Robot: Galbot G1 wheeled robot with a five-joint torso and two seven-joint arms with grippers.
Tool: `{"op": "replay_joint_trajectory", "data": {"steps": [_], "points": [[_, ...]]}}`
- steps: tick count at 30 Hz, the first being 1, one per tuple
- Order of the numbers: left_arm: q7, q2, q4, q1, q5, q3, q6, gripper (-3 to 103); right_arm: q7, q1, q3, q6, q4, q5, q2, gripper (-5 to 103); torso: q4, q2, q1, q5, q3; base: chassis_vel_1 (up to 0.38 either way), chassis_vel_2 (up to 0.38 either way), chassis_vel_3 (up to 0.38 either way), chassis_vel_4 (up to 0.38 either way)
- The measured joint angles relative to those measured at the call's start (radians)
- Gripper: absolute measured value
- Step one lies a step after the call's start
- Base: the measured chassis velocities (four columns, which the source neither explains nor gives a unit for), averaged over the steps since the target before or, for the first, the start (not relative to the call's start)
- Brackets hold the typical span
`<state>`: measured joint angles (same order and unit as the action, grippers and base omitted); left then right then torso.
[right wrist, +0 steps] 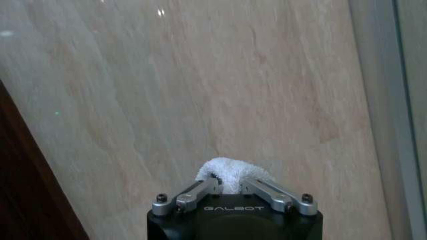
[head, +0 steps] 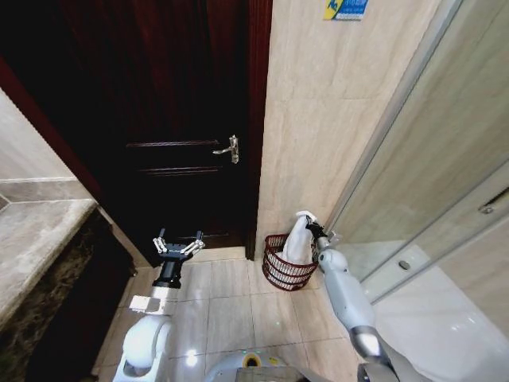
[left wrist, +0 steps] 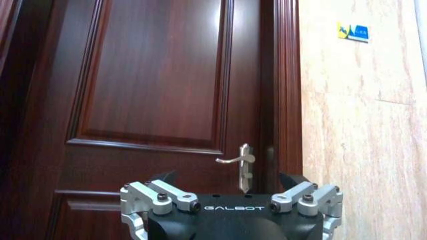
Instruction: Discard the used towel into the hamper.
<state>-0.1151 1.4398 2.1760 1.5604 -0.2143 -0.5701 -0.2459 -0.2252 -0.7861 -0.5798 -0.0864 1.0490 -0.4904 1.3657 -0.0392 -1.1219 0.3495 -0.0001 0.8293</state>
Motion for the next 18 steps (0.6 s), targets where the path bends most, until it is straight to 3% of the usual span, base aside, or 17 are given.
{"op": "replay_joint_trajectory", "data": {"steps": [18], "points": [[-0.001,0.002,-0.005,0.008,-0.002,-0.006,-0.010,100,-0.030,0.041,-0.040,0.045,-0.117,0.090,0.025,2,-0.0001,0.090,-0.043,0.0001,-0.047,0.000,0.000,0.000,0.000]]}}
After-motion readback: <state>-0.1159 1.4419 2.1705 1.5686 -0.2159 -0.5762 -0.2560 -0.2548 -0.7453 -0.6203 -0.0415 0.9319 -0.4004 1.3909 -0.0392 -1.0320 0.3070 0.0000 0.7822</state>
